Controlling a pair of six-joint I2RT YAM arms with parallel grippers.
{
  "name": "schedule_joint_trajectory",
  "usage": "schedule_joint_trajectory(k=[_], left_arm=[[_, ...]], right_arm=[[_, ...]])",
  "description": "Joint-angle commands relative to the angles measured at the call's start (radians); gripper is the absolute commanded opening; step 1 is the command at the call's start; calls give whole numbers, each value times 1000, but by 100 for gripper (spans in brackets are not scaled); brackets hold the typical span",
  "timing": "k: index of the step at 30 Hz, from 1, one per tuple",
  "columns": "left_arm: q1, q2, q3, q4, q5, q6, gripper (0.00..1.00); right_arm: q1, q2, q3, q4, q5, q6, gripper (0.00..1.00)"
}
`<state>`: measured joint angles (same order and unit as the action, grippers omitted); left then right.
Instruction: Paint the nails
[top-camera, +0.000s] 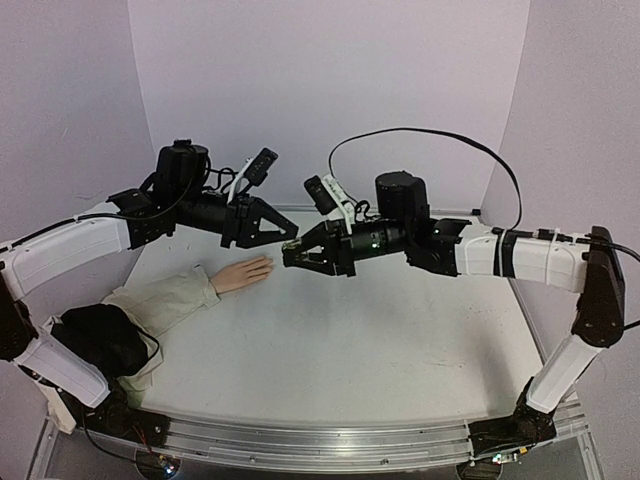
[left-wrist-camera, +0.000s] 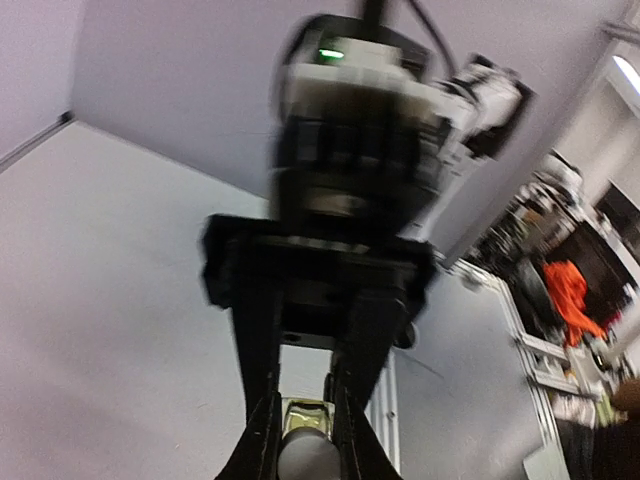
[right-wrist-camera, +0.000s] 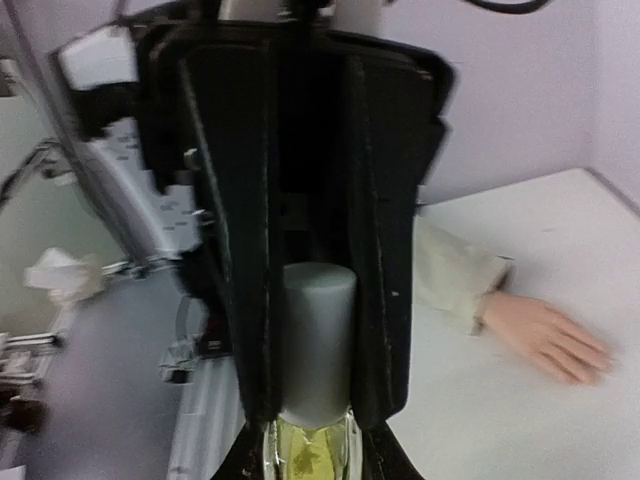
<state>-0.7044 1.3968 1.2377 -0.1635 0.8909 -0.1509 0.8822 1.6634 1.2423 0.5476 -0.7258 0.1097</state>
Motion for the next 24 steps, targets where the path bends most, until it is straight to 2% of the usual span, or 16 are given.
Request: schedule_joint_trajectory(k=[1,3,7,9,12,15,18,24], left_arm=[[-55,-19,48,36,542,106,0],[-55,-16,61,36,555,108,0],[-48,-14,73,37,493,87,2],[-27,-32,67,36,372,51,15],[-1,-91,27,33,171,25,53],[2,-153,-11,31,8,16,68],[1,-179,-20,28,-86,-34,73],[0,-123,34,27,-352,-299,70]], right_arm=[[23,-69,57,345,-466,227,0],[22,-85,43,351,-470,234,0],[21,-112,8,294,-396,157,0],[20,-128,-7,207,-320,67,0],[21,-147,-37,126,-158,-35,0],[21,-156,-68,102,26,-93,0],[22,-148,-82,102,189,-128,0],[61,-93,-68,119,486,-175,0]])
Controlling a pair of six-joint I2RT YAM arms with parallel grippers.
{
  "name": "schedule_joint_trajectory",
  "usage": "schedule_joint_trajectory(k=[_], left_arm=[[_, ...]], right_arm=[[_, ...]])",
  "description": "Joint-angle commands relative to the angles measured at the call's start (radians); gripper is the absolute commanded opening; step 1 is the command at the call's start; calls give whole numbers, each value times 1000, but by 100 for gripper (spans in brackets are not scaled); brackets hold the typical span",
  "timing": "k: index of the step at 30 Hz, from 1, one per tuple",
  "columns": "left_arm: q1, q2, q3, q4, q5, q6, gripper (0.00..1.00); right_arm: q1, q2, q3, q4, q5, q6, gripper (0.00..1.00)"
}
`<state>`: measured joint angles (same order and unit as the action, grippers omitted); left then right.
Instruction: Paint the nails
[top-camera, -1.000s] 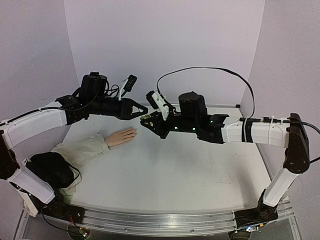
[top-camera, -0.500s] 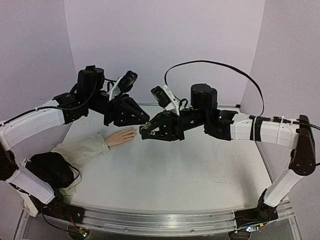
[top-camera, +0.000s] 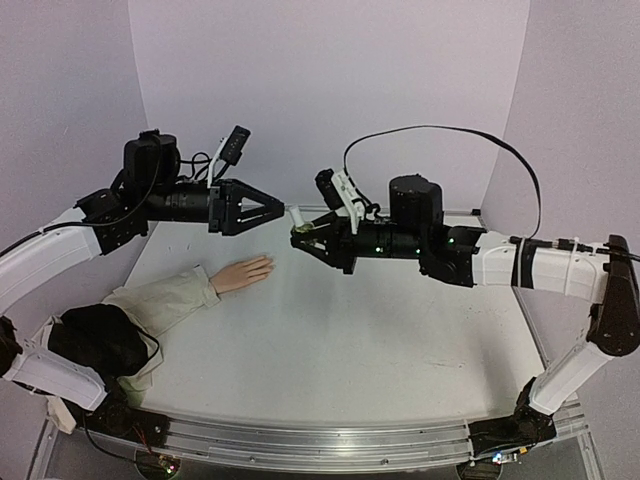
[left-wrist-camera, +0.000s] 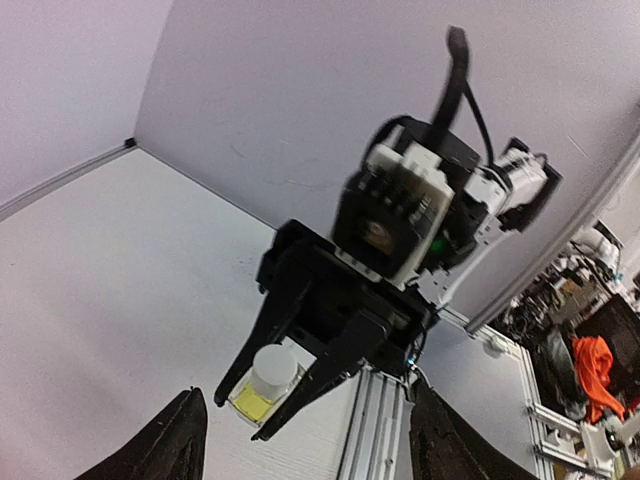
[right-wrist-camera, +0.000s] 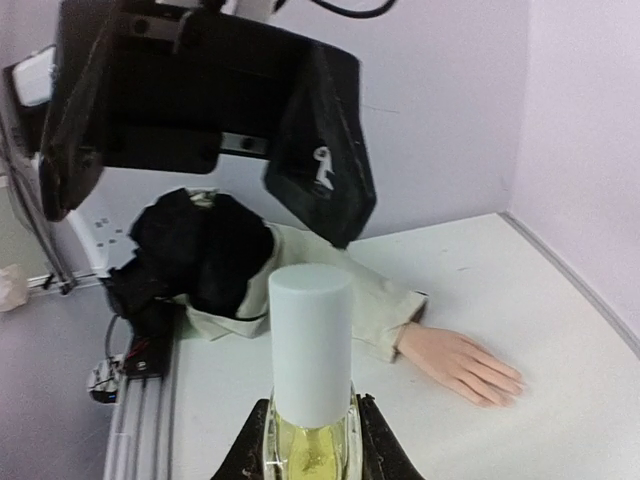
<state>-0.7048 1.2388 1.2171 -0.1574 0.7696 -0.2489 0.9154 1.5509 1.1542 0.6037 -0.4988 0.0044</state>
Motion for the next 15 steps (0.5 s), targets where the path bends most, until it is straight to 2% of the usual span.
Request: schedule_joint_trajectory(k=[1,4,8,12,15], left_arm=[[1,52,63,22,-244,-241,69],[-2,100,84,22,-243,-286,67],[-16,116,90,25,-242,-264,66],[-28,121,85,27,-267,-253,54],[-31,126,80,27,-266,-256,51]], right_arm=[[36,29,24,69,287,-76,0],[54,51,35,96,350,-87,0],[74,78,64,83,411,-104,0],[84,93,74,78,432,-111,0],[88,97,76,82,452,-112,0]])
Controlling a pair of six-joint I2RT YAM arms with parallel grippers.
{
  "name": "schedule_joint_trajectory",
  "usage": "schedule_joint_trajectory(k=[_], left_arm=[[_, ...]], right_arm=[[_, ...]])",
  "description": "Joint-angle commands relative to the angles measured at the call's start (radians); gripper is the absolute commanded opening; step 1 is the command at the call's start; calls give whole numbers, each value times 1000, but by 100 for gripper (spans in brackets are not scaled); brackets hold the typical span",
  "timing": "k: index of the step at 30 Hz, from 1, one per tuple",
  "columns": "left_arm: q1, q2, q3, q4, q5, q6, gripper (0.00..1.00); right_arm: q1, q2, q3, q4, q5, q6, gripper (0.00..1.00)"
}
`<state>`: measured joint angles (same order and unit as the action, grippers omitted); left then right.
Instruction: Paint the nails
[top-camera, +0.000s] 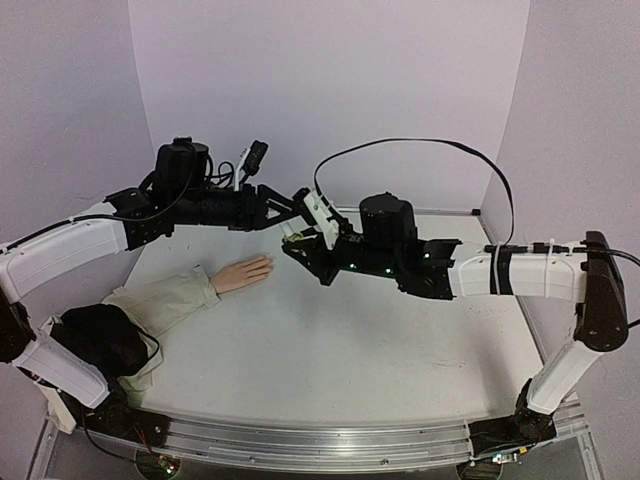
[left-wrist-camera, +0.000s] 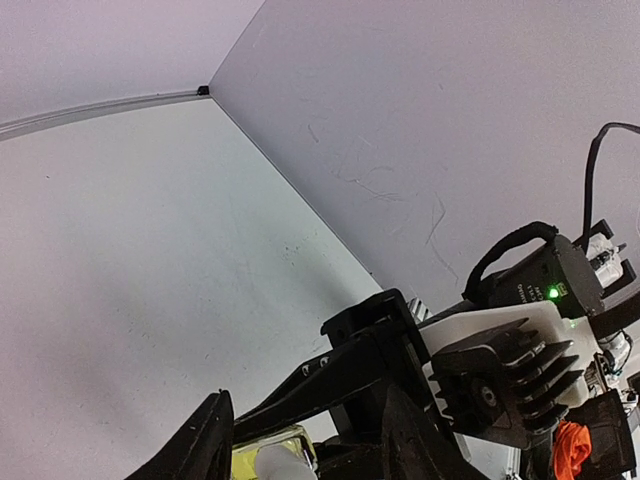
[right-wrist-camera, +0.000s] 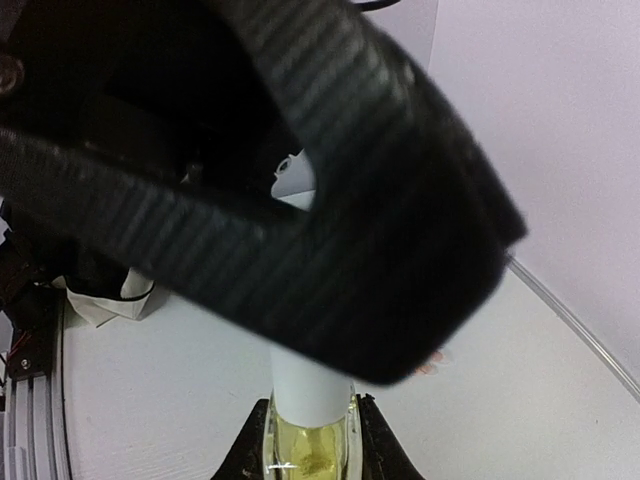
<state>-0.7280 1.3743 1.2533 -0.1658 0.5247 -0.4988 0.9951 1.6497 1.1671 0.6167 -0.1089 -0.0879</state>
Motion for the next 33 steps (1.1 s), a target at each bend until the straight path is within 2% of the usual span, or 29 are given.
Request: schedule_joint_trajectory(k=[1,5,10,14,18,20,22,23,25,27,29,31,33], left_arm=[[-12,-9,41,36,-24,-4,52],[-23,-12,24,34,-43,3,51],[-32,-18,16,34,-67,19,34],[-36,-11,14,34,-60,25,28],[-42,-3,14,34,-48,41,18],[-43,0,15,34,-27,60,14],[-42,-1,19,35,54,113,7],[-43,-4,21,36,117,159,5],[-42,-12,26,37,334,286,4],[-42,-47,9,38,534,404,1],[-41,-79,-1,37,661,472,0],[-39,-94,6,37,755,497,0],[-38,-89,23,37,819,522,0]], right_arm=[[9,-2,63,72,67,-19,0],[11,-4,65,89,89,-15,0],[14,-2,72,90,104,-10,0],[19,-5,76,91,100,-5,0],[20,-11,84,93,90,10,0],[20,-16,82,96,80,21,0],[18,-33,73,99,43,33,0],[18,-43,70,100,-2,34,0],[-3,-62,66,95,-209,52,0],[-39,-76,67,99,-535,115,0],[-53,-76,91,116,-834,189,0],[-55,-68,119,136,-997,271,0],[-53,-64,124,166,-1055,313,0]])
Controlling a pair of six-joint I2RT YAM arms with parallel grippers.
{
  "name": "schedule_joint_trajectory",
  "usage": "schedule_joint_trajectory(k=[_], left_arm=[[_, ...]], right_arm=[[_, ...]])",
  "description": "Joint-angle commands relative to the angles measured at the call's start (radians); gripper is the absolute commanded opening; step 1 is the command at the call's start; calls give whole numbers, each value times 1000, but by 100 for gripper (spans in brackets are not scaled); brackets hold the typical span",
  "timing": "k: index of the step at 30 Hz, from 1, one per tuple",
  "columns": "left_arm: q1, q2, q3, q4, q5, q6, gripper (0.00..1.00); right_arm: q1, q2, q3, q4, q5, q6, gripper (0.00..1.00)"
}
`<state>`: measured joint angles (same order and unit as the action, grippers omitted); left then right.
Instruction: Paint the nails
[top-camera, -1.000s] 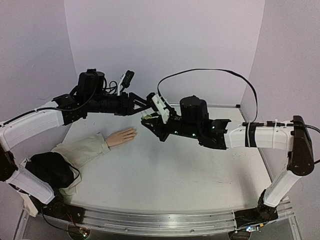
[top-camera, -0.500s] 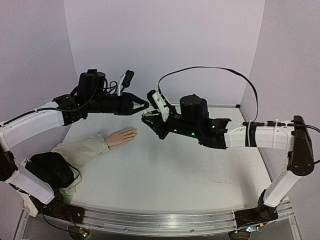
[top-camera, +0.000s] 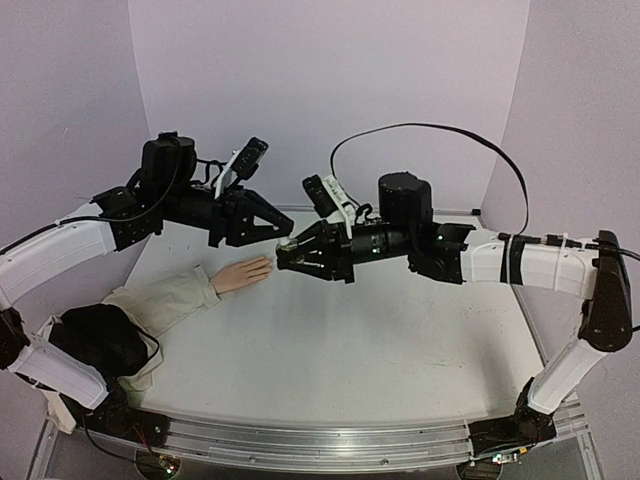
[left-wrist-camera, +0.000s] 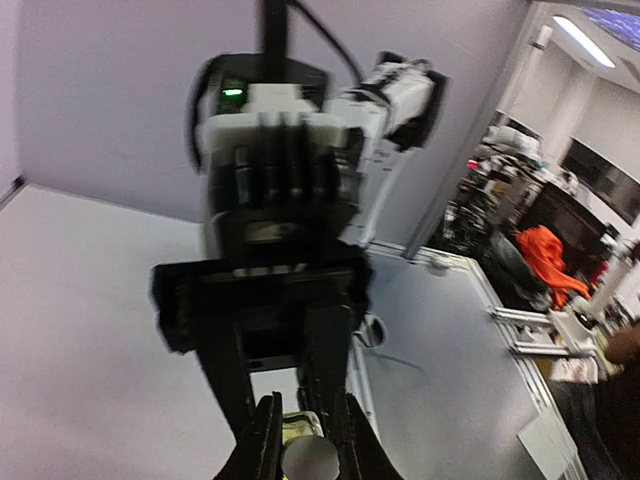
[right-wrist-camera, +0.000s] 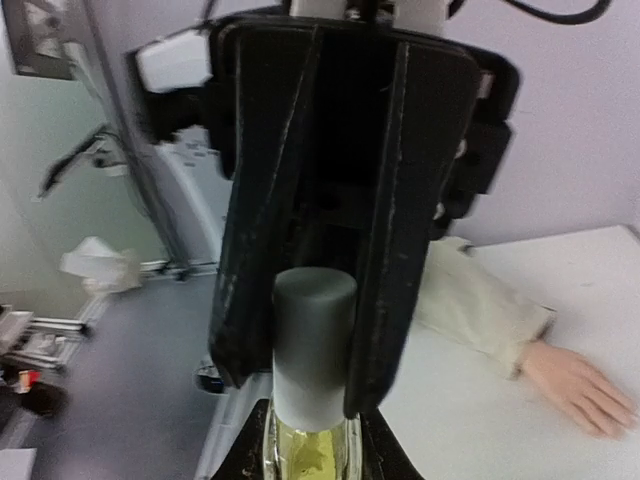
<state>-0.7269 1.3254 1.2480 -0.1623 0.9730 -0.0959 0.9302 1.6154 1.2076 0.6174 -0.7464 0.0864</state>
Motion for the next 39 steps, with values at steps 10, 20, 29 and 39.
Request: schedule_joint_trajectory(k=[10,20,29,39], left_arm=[[-2,-71,17,33,123,13,27],[23,-112,34,-92,-421,-208,76],[19,-2,105,-159,-466,-353,69],[-23,57,120,-135,-538,-372,52]], right_arm=[[12,-103,-11,52,-99,-20,0],[19,-90,-31,-11,439,-124,0],[63,-13,36,-29,720,-161,0],[73,19,51,-38,776,-172,0]])
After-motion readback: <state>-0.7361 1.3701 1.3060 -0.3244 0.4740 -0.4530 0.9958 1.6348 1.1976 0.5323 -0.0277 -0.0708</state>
